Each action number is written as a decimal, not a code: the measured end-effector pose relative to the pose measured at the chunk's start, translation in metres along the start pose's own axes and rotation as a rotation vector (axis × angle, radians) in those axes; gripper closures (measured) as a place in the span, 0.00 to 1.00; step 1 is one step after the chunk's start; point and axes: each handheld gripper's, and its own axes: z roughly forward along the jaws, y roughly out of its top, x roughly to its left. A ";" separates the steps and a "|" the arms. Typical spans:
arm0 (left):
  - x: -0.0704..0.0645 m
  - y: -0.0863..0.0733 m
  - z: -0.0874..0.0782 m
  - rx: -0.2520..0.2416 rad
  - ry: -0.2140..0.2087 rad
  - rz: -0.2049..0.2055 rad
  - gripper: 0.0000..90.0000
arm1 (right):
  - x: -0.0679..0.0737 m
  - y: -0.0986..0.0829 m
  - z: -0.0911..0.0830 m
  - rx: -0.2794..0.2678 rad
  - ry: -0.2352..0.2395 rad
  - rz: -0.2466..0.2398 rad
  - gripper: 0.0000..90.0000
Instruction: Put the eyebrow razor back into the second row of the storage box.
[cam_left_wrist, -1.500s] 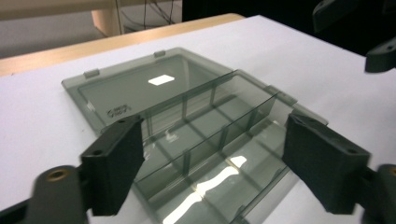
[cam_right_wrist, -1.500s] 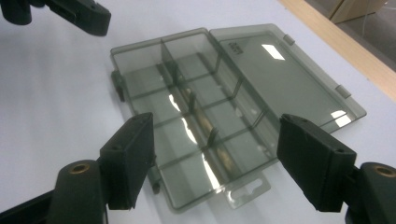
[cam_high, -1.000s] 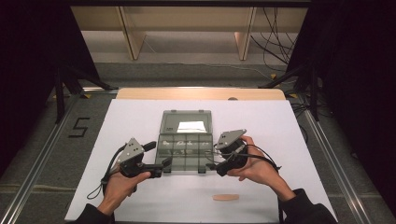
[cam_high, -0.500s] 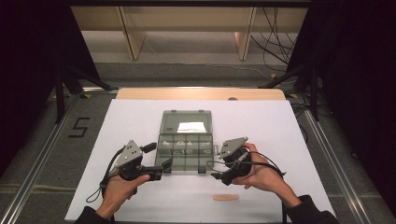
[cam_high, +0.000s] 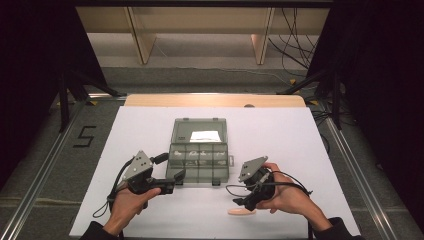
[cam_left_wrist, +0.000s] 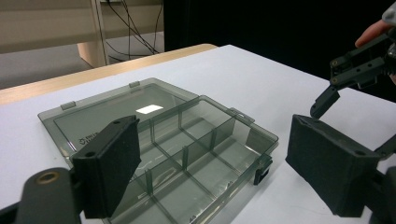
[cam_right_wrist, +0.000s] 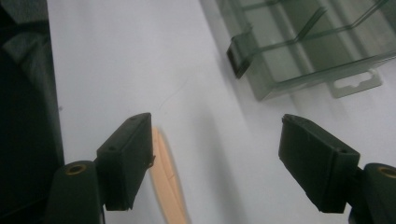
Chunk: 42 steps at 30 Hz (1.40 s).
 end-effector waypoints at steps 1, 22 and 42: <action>0.000 0.000 0.000 0.000 0.000 0.000 0.19 | 0.000 0.000 0.000 0.000 0.000 0.000 0.30; -0.001 -0.001 -0.001 -0.001 -0.002 0.015 0.19 | 0.014 -0.008 0.018 0.213 0.053 -0.078 0.44; 0.000 -0.002 -0.001 0.011 -0.003 0.020 0.19 | 0.021 -0.004 0.040 0.331 0.105 -0.141 0.66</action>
